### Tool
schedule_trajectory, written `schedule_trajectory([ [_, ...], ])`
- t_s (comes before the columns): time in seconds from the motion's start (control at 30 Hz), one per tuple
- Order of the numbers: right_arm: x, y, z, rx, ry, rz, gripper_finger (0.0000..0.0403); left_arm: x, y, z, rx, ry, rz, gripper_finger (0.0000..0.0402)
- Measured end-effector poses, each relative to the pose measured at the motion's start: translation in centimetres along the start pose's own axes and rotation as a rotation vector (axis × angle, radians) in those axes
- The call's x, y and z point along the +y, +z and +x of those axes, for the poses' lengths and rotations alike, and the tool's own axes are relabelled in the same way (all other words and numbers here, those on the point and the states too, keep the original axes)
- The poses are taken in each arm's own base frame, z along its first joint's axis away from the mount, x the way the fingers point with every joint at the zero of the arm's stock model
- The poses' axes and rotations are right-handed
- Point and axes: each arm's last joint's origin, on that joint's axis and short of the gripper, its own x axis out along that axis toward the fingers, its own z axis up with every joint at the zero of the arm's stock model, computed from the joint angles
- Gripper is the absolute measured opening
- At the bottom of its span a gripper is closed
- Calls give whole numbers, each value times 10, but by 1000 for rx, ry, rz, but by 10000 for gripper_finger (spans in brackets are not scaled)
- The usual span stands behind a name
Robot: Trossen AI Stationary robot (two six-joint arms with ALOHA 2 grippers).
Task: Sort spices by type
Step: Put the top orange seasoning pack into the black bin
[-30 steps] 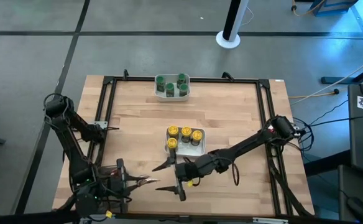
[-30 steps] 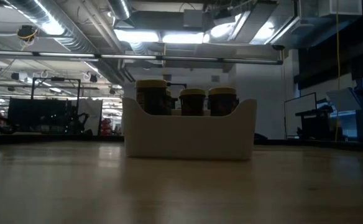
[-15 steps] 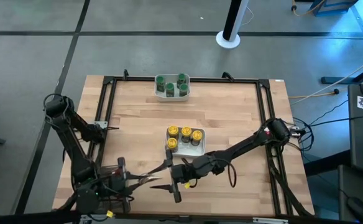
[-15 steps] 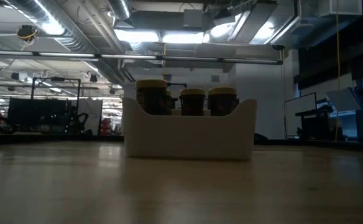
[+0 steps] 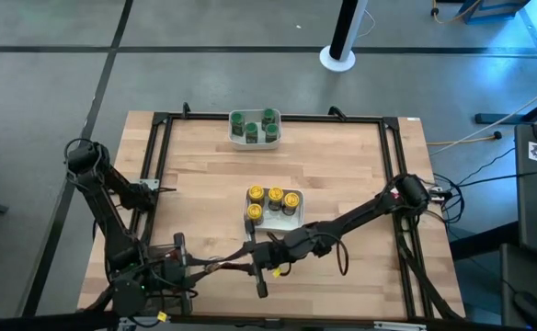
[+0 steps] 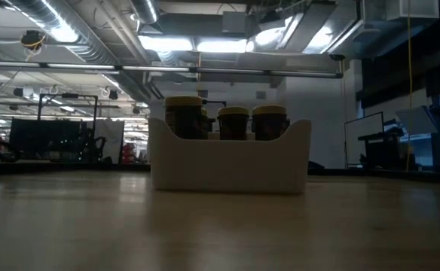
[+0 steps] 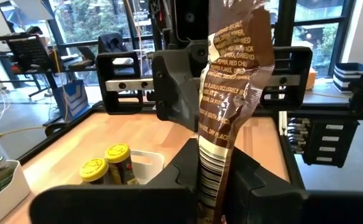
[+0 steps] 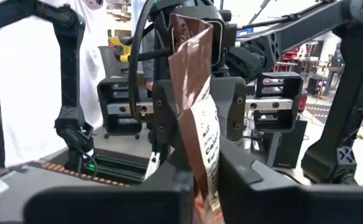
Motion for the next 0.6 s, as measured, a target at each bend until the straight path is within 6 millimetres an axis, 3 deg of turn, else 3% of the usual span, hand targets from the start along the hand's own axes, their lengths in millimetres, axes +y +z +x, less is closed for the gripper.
schedule_trajectory([
  [0.17,-1,-1,0,6,1,-64,27,0,0,-1,1,-1,5,34],
  [0.4,-2,-1,0,17,-13,-98,26,0,0,-2,3,-13,16,96],
  [0.6,-2,-3,0,23,-12,-98,26,5,23,-28,-23,-96,36,156],
])
